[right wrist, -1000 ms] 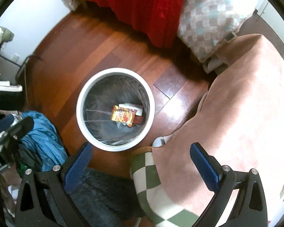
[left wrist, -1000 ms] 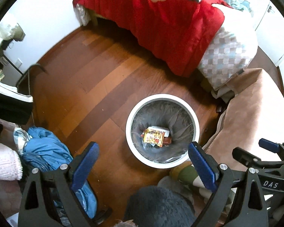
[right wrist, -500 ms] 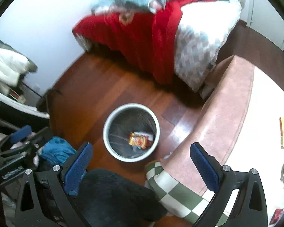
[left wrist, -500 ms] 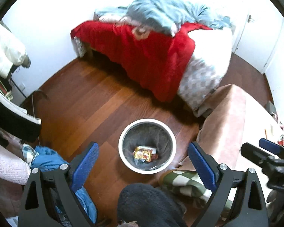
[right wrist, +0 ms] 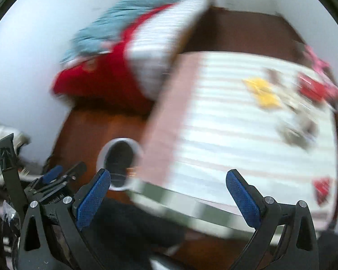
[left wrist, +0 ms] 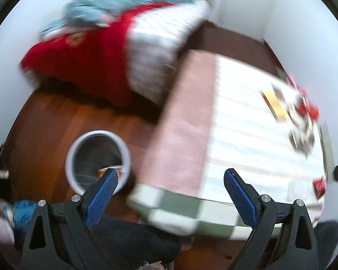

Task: Collect trash
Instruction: 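Move both tools back from the bin toward the table, then grasp the clear plastic tray with left tool while right tool grasps the red candy bag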

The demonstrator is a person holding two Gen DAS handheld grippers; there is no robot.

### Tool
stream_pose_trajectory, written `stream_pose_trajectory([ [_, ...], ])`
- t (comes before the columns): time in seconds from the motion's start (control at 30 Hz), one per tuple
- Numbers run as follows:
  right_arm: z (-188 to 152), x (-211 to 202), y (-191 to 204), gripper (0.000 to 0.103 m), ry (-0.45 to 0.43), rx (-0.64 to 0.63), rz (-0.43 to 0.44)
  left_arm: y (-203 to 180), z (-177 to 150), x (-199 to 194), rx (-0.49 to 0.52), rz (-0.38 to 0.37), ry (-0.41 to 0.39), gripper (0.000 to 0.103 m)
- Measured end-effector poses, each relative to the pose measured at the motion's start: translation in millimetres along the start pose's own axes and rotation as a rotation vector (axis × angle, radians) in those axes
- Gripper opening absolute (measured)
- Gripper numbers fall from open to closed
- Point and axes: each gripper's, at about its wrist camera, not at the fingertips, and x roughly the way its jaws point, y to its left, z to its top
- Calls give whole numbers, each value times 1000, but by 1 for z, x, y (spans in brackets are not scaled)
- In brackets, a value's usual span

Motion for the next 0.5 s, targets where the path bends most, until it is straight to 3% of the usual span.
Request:
stream_pose_trajectory([
  [0.17,-11,5,-146,103,48,188,-214,-100,-1,64,197,-27,83,96],
  [0.27,-16,21,-215,92,104,255,-297,-141,0,90,293,-15,113,96],
  [0.4,-15,48,-270,87,147,307,-295,-176,2,114,395,7,141,96],
  [0.5,-16,65,-287,73,162,324,-262,-191,5,122,449,17,153,96],
])
